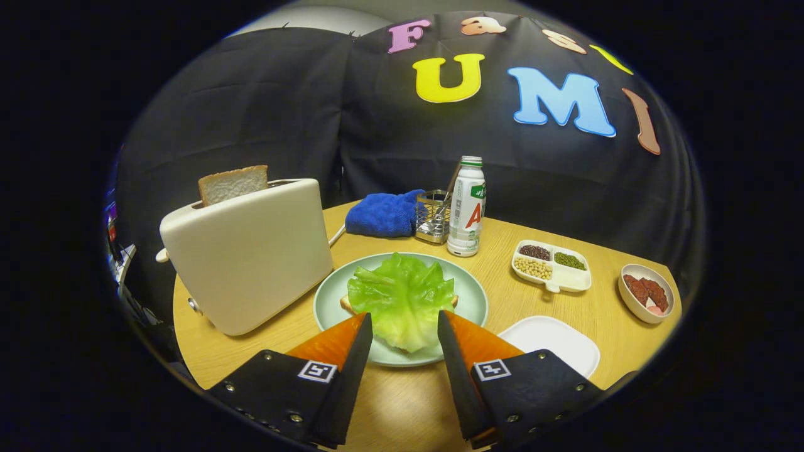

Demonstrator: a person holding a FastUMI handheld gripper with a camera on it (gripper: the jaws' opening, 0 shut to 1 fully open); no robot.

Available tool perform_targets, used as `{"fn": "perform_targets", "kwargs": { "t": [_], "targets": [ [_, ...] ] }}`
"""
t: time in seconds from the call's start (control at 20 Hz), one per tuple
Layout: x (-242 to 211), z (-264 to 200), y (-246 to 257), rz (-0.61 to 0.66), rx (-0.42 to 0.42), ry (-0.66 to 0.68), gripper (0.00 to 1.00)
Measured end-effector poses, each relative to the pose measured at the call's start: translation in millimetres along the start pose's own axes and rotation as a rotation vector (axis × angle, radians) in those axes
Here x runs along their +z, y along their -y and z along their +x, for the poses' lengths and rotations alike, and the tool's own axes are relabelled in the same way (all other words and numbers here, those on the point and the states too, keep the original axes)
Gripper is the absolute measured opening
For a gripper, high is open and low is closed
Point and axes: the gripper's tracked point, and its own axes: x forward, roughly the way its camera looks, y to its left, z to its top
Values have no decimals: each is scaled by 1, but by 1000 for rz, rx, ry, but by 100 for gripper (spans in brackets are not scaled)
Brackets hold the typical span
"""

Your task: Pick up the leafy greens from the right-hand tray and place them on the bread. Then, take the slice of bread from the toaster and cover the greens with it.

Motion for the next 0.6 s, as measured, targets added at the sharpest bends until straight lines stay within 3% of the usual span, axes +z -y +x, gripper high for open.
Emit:
{"fn": "perform_targets", "kwargs": {
  "t": [0.35,0.6],
  "targets": [
    [47,-40,-22,57,-23,198,65],
    [71,-58,-52,21,-60,291,65]
  ]
}}
